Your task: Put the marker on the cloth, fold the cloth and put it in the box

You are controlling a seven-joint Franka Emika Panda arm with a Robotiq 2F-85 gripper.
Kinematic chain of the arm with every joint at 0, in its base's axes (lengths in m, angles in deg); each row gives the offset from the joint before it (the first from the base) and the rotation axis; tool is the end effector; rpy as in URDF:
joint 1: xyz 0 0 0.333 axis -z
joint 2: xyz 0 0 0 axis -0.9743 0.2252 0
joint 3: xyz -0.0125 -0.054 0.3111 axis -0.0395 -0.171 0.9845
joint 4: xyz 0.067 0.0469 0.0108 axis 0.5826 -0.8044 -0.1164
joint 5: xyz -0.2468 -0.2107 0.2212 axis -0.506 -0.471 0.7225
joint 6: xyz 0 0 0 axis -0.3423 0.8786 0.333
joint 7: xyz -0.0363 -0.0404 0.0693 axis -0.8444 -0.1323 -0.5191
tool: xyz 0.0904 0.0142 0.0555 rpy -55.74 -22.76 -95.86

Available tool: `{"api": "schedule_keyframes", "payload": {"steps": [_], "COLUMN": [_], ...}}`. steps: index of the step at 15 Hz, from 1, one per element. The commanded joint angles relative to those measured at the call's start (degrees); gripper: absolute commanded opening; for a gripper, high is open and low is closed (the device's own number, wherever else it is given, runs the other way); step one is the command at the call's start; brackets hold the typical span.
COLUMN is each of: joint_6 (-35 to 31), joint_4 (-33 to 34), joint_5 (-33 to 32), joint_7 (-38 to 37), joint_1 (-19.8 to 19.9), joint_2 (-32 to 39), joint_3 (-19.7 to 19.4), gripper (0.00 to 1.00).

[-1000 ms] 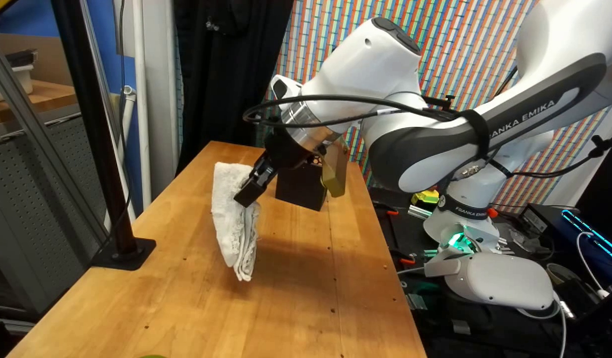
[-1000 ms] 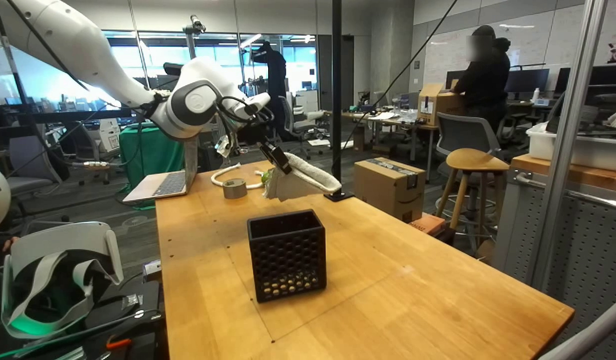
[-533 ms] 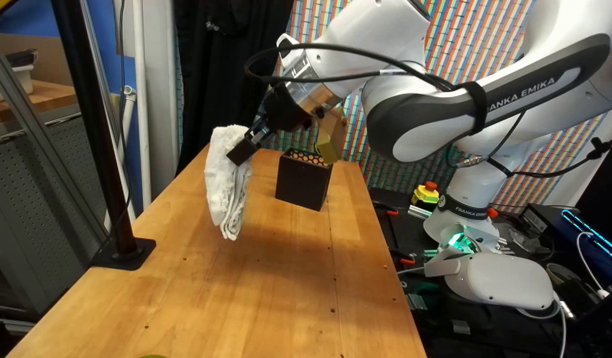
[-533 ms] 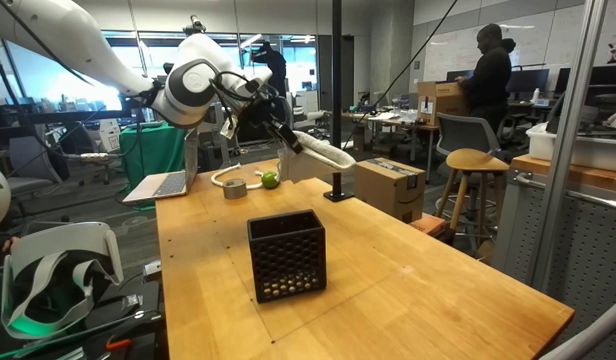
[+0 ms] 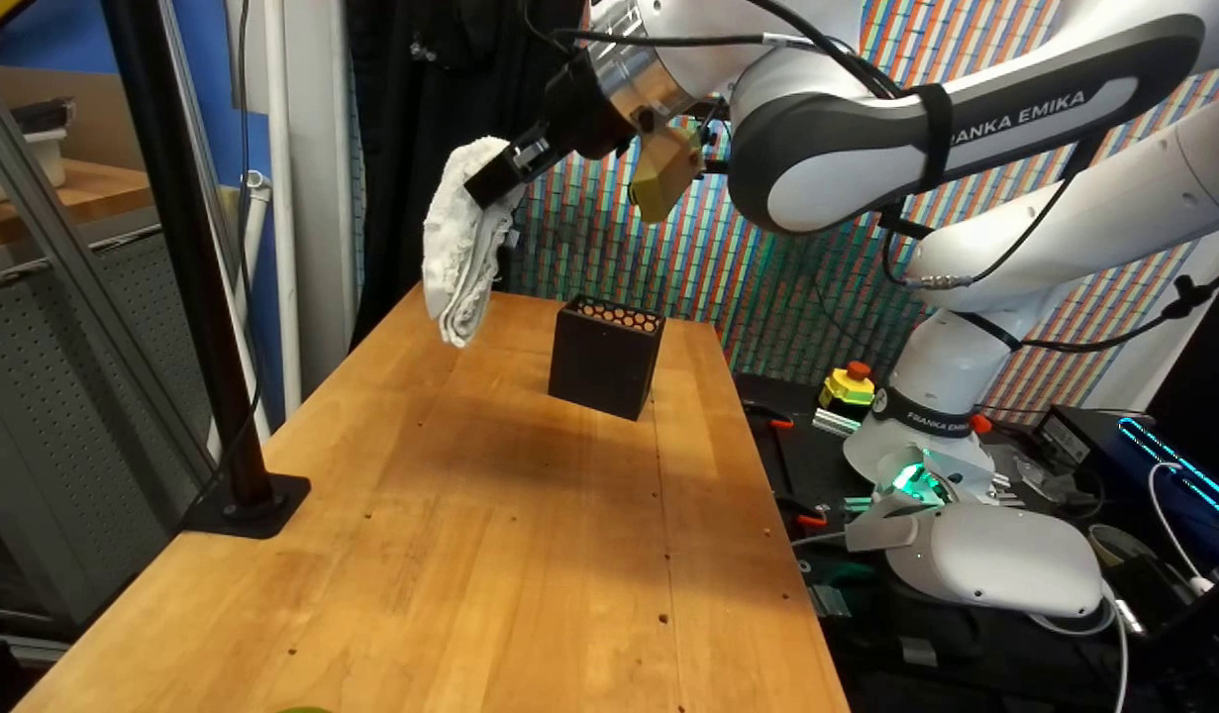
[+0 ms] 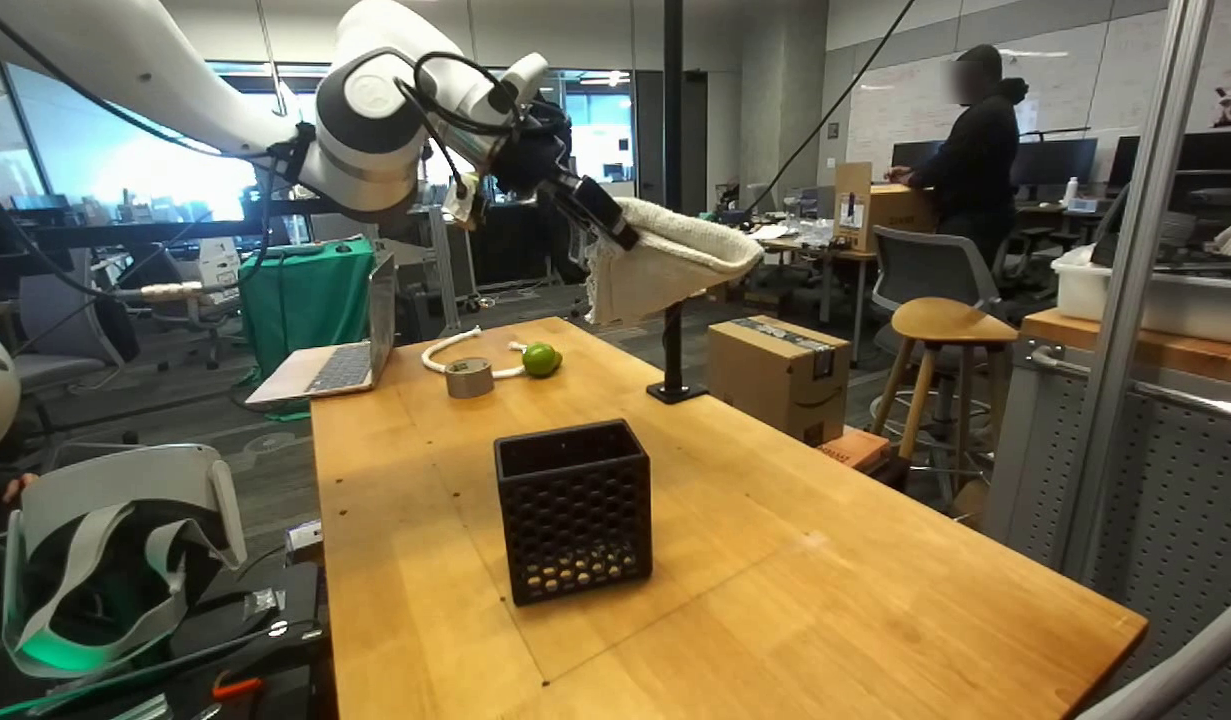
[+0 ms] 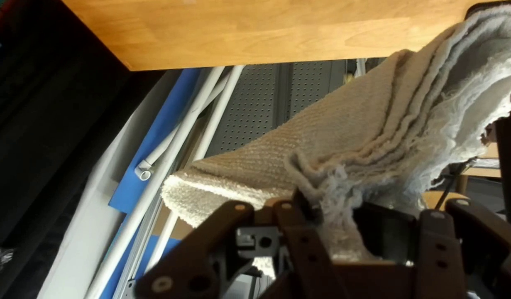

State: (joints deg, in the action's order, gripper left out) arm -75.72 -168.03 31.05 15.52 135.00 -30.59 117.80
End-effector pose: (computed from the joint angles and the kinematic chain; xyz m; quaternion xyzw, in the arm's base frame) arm 0.4842 0.2260 0.4706 0.9066 -0.0482 0.3995 0.1274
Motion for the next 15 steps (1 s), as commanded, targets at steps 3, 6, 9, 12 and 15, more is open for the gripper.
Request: {"api": "schedule_keyframes", "payload": {"steps": [3,6,9,12,15], "joint_6": [0.0,2.6,9.8,17.5,25.5], "joint_4": [-4.7,-6.2,-4.4,-1.4,2.3], "joint_5": [-2.9,-4.8,-10.7,-18.6,-25.7], "joint_7": [-3.1,-0.9,2.9,6.9,11.1], "joint_1": [-6.2,-9.7,-12.6,-15.9,-21.1], "joint_2": [-0.5,1.2,2.0,3.4,7.0], "joint_3": [-8.1,-12.5,-18.8,-25.1,-30.3], "gripper": [0.08,0.08,0.09,0.09,0.09]}}
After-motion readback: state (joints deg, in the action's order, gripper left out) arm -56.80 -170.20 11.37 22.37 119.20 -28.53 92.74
